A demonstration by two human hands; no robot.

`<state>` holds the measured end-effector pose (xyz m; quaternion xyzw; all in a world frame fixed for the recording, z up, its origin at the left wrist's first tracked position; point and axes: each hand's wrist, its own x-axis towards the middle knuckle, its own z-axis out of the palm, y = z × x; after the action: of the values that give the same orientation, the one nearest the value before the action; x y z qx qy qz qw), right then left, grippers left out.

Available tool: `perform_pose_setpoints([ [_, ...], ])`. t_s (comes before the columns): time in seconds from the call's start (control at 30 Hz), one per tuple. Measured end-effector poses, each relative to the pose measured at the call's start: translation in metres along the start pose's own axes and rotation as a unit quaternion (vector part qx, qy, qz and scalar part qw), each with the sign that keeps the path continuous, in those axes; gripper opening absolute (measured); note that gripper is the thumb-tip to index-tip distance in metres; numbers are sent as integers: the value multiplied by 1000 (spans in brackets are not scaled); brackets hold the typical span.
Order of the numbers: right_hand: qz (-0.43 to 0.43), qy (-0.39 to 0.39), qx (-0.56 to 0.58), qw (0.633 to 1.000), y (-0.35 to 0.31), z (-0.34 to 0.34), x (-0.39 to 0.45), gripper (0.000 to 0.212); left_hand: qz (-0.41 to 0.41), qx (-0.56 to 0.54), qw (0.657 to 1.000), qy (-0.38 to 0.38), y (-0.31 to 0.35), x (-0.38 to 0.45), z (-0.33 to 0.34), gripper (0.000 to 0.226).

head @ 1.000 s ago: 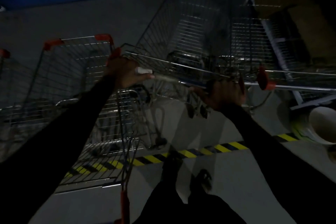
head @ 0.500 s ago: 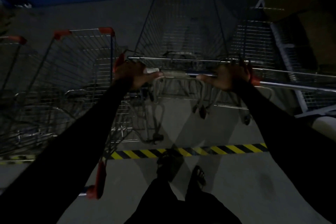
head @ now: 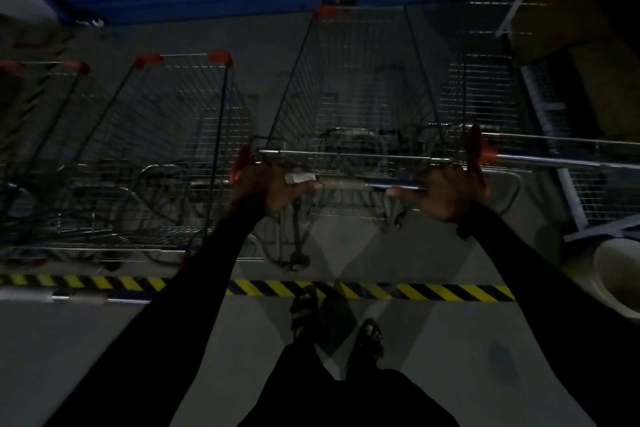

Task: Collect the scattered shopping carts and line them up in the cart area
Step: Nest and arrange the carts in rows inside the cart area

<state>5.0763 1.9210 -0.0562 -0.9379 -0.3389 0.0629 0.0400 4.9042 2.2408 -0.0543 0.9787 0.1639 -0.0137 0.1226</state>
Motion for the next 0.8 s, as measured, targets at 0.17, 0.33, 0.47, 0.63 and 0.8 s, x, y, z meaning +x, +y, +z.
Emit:
perform_pose_setpoints([
  [0.17,-43,16,-9,999,6,-2,-41,82,22,-10,995,99,21,-49,5,47],
  [0.33,-25,-3,-105,994,-2,1,-75,89,11,79,994,78,32,-82,16,67],
  [0.47,-25,3,-110,994,-3,5,-104,77,96,70,966,231,33,-116,27,41],
  [0.63,15,-64,-176,982,-25,-1,-132,105,59,64,951,295,33,-142,27,77],
  [0.8,36,-55,-162,985,-42,-1,-158,102,68,43,964,253,22,-164,35,76],
])
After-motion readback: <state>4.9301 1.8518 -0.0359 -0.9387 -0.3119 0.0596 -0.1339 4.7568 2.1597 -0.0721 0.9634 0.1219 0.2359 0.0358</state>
